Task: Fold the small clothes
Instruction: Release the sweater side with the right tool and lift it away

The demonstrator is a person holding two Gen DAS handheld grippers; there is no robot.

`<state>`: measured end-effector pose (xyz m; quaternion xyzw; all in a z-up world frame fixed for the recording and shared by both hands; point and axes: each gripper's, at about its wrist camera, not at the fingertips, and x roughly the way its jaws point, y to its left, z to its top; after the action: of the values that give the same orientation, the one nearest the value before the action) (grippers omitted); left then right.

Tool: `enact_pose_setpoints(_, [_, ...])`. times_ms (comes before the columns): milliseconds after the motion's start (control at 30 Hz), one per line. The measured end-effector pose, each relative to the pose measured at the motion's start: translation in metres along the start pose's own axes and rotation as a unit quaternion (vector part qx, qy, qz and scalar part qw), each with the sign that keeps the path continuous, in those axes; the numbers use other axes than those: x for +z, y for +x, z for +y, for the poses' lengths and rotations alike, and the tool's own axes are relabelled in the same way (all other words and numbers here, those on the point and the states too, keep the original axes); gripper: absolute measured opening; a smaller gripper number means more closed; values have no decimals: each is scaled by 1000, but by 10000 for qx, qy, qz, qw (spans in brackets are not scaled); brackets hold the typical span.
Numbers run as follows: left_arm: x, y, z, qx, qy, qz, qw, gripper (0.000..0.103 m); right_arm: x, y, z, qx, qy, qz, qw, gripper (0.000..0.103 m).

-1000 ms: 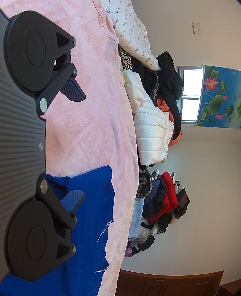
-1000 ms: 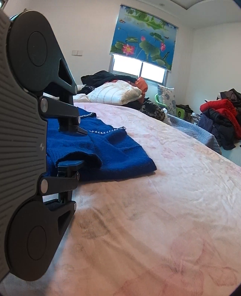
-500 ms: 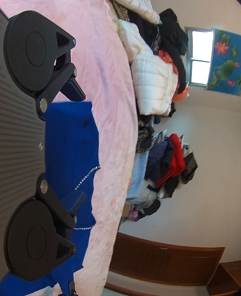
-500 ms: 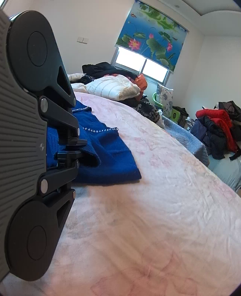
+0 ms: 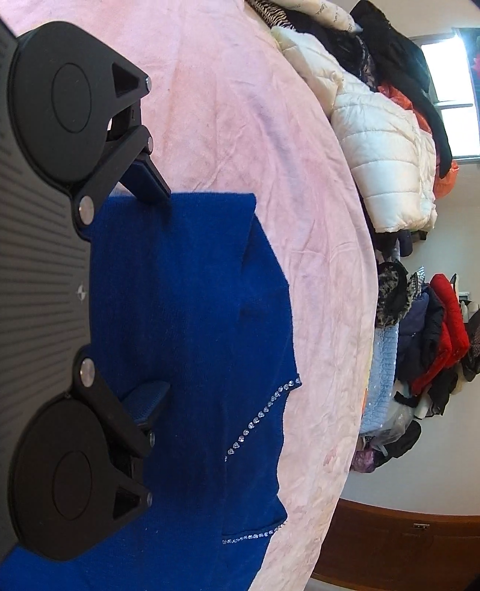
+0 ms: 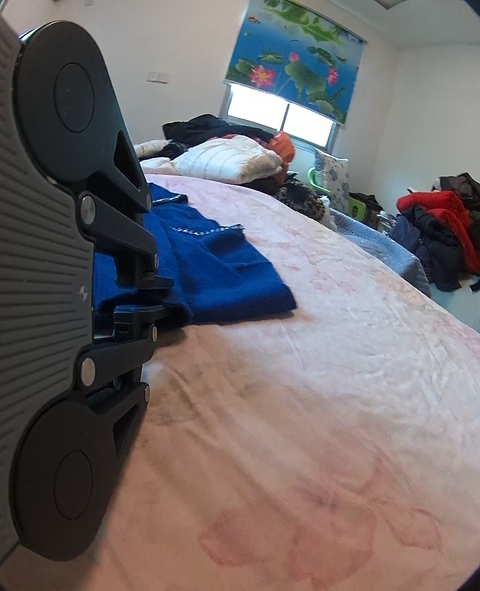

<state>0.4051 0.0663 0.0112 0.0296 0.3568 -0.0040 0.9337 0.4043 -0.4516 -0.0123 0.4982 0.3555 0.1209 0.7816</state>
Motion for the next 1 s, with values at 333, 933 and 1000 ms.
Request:
enact_pose_setpoints(333, [19,4,-35,85,693,-202,9974,103,39,81,63,-338,-820,427,9951,35])
enact_pose_setpoints(933, [5,21,-14,-185,-35,-183,9997,103,26,161,141,-1820,-3662,524,9110,50])
enact_pose_setpoints(1000, [4,21,-14,-196,-64,-188,9996,103,24,180,142,-2137,-4162,766,8805,50])
